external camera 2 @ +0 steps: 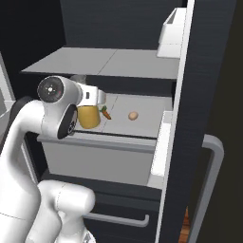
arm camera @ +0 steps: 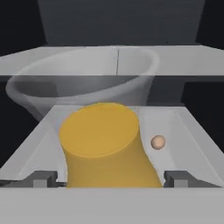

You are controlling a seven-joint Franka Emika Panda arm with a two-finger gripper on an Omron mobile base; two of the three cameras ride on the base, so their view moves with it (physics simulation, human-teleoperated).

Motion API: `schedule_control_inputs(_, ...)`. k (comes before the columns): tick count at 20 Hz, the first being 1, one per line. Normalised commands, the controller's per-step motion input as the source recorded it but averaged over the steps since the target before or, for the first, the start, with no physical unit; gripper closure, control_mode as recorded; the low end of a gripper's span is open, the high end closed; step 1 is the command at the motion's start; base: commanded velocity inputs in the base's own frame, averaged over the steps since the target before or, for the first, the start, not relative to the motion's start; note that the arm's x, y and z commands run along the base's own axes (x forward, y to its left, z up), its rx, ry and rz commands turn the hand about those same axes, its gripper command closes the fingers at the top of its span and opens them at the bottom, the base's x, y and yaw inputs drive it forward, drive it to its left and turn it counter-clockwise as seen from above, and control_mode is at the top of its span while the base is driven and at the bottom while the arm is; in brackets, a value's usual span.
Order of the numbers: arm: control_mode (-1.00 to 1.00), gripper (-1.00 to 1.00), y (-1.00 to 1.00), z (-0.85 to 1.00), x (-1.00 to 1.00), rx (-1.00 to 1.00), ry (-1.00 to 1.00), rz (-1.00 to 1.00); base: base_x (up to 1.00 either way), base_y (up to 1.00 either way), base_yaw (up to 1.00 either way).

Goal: Move the egg and carrot from the top shelf to the second highest shelf to make space. Then, place the pitcher from the counter on the cleared top shelf.

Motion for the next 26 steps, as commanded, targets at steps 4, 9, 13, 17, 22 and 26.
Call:
schedule_control_inputs(4, -1.00, 1.00, 0.00, 0.52, 0.21, 0.03, -0.23, 0.00, 0.00, 0.00, 0.00)
schedule_control_inputs(9, -1.00, 1.00, 0.00, 0.79, 0.31, 0.08, -0.14, 0.00, 0.00, 0.00, 0.00)
schedule_control_inputs(13, -1.00, 1.00, 0.00, 0.88, 0.27, 0.07, -0.02, 0.00, 0.00, 0.00, 0.00)
schedule_control_inputs(17, -1.00, 1.00, 0.00, 0.66, 0.27, 0.06, 0.00, 0.00, 0.00, 0.00, 0.00)
schedule_control_inputs(22, -1.00, 1.00, 0.00, 0.24, 0.41, 0.02, 0.02, 0.00, 0.00, 0.00, 0.00)
schedule_control_inputs(26, -1.00, 1.00, 0.00, -0.14, 0.53, 0.00, -0.05, 0.00, 0.00, 0.00, 0.00)
